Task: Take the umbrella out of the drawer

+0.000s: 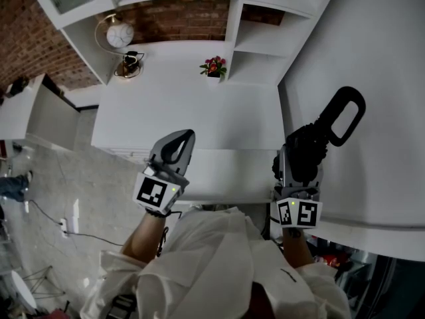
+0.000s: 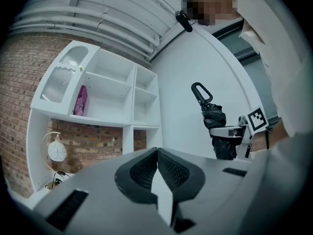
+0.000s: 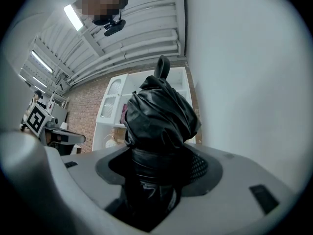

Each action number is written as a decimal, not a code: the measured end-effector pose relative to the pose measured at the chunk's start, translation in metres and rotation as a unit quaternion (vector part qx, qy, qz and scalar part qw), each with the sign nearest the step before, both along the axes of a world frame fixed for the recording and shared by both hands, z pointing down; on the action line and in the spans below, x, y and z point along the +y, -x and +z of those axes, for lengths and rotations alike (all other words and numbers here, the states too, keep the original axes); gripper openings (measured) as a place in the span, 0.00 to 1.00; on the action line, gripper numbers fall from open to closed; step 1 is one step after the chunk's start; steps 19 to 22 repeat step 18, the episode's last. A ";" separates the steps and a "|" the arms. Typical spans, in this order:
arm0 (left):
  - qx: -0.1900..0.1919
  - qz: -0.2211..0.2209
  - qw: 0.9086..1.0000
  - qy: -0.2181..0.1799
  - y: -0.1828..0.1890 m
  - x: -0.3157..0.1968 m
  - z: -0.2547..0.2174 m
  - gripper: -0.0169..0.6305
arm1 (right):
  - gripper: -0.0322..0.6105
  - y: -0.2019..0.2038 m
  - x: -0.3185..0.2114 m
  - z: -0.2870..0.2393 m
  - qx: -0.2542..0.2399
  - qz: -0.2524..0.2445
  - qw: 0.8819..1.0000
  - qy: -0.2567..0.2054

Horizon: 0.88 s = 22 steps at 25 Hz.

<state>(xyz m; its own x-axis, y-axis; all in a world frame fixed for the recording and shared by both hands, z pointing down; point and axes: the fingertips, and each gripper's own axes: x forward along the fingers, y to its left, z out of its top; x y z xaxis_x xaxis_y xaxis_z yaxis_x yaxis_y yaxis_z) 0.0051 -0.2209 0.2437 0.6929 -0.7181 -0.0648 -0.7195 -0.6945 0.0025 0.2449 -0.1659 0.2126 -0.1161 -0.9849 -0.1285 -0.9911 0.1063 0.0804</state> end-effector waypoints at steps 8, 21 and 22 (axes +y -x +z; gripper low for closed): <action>0.000 0.003 1.000 -0.002 -0.002 -0.002 -0.001 0.07 | 0.48 0.002 -0.001 0.000 0.004 -0.005 1.000 0.003; -0.001 0.005 1.000 0.002 -0.006 -0.005 0.002 0.07 | 0.48 0.001 -0.004 0.002 0.006 -0.004 1.000 0.004; -0.001 0.005 1.000 0.002 -0.006 -0.005 0.002 0.07 | 0.48 0.001 -0.004 0.002 0.006 -0.004 1.000 0.004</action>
